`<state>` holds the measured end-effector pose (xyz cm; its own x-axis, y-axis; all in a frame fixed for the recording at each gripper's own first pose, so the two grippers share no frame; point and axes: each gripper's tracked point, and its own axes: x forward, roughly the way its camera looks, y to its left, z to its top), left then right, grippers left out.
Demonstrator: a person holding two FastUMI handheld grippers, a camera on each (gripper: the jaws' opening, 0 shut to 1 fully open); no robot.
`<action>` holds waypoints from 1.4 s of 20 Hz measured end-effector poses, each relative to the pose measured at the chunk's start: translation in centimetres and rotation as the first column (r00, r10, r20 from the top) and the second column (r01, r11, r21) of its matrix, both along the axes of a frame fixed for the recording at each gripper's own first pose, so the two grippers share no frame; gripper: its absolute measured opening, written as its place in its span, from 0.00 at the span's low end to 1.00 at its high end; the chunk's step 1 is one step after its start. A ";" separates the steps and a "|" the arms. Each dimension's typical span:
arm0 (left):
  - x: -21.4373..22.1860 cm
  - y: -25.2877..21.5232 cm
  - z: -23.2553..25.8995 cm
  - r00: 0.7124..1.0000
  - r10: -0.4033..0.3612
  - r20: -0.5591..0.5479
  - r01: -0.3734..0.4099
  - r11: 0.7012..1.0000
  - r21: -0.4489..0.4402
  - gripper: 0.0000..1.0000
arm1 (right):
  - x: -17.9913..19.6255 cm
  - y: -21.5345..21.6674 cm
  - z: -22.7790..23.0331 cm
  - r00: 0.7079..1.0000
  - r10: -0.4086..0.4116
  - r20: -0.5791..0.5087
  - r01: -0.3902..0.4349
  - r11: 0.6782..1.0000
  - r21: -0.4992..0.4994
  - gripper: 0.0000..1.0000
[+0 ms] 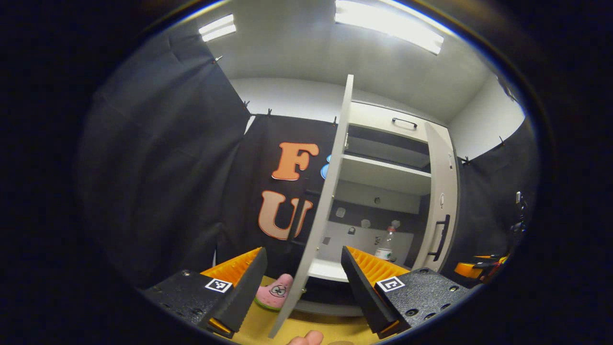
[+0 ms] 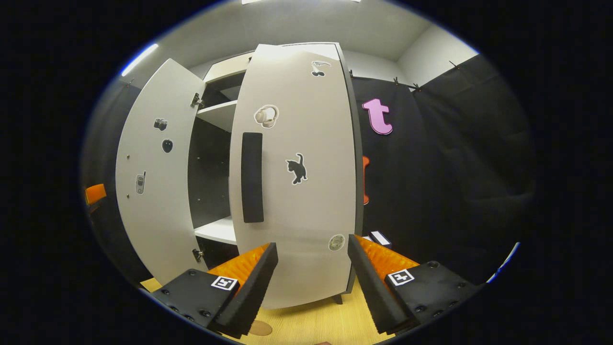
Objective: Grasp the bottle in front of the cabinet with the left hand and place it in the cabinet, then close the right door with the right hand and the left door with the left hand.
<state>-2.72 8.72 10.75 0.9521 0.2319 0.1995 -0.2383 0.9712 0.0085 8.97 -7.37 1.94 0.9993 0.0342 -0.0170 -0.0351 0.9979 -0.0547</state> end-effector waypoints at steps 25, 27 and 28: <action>9.2 6.2 -0.1 0.999 0.044 0.018 -0.043 0.997 -0.069 0.86 | -3.2 -3.2 -2.4 0.998 -0.063 -0.030 0.062 0.998 -0.013 0.98; 9.4 4.7 -0.3 1.000 0.006 0.001 -0.006 0.999 -0.054 0.90 | -3.1 -3.1 -2.4 0.998 -0.061 -0.028 0.060 0.998 -0.018 0.98; 9.5 3.8 -0.4 1.000 -0.014 -0.009 0.014 0.999 -0.040 0.86 | -3.1 -2.9 -2.5 0.998 -0.056 -0.029 0.056 0.998 -0.018 0.98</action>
